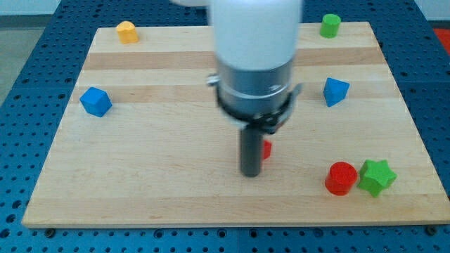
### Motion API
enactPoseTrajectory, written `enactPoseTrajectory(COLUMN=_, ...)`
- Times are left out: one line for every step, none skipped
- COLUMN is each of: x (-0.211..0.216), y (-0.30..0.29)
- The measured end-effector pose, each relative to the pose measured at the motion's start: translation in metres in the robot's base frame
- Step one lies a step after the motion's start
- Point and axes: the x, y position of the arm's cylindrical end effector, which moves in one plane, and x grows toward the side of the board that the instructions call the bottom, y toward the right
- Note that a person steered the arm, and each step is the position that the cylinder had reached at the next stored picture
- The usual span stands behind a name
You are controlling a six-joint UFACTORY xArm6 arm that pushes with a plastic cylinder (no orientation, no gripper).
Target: Place the red star above the green star
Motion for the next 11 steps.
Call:
enactPoseTrajectory(x=-0.003, y=0.005)
enactPoseTrajectory(x=-0.003, y=-0.027)
enactPoseTrajectory(x=-0.018, y=-0.04)
enactPoseTrajectory(x=-0.04, y=-0.024)
enactPoseTrajectory(x=-0.048, y=0.033)
enactPoseTrajectory(x=-0.048, y=0.087)
enactPoseTrajectory(x=-0.048, y=0.091)
enactPoseTrajectory(x=-0.048, y=0.102)
enactPoseTrajectory(x=-0.048, y=0.126)
enactPoseTrajectory(x=-0.056, y=0.134)
enactPoseTrajectory(x=-0.098, y=0.13)
